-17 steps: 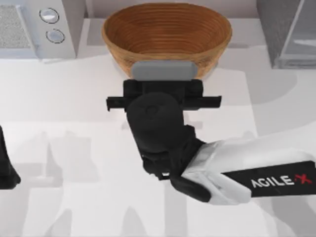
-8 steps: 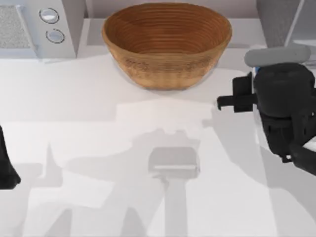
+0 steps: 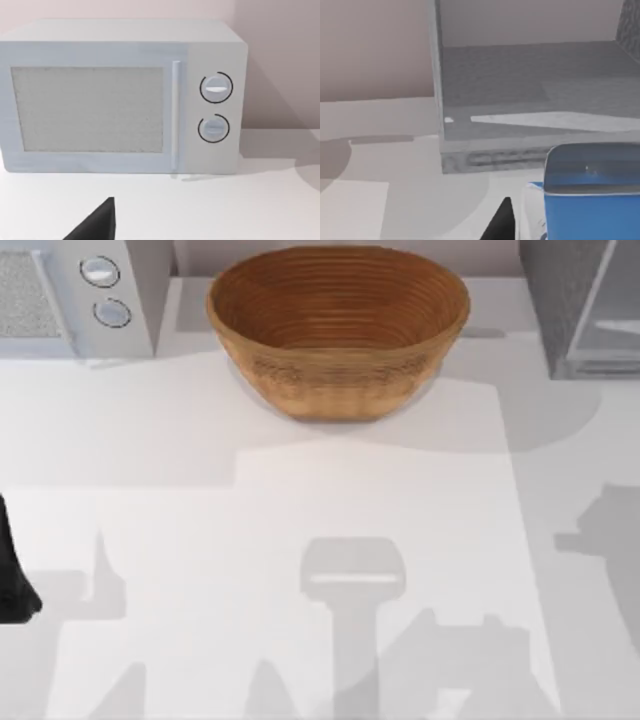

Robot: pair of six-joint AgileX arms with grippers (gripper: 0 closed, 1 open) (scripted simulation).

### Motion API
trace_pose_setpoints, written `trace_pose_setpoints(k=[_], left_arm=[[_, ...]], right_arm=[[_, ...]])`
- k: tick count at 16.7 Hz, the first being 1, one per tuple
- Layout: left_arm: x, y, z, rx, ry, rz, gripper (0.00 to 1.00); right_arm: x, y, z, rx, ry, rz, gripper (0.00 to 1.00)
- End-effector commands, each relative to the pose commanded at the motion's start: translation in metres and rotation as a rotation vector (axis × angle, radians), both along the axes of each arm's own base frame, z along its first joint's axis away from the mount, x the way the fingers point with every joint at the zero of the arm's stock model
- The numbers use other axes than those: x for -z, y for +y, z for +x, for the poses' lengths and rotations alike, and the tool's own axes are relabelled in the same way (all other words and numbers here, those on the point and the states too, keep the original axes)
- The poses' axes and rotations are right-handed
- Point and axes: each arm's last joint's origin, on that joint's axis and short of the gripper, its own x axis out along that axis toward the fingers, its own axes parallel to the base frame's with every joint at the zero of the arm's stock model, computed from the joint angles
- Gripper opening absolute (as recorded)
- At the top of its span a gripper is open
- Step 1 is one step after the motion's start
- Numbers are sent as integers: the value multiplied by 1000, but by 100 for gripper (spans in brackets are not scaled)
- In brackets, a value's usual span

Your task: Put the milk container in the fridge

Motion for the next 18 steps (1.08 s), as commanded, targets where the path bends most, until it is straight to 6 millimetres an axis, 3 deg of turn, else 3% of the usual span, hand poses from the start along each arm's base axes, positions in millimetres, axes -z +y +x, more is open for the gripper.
trace_pose_setpoints(k=[4, 10, 18], left_arm=[[0, 0, 0, 0, 0, 0, 100], [0, 0, 0, 0, 0, 0, 100], [0, 0, 0, 0, 0, 0, 100]], right_arm=[[20, -18, -37, -28, -159, 10, 0], [59, -23, -47, -101, -203, -11, 0], [53, -23, -46, -109, -214, -10, 0]])
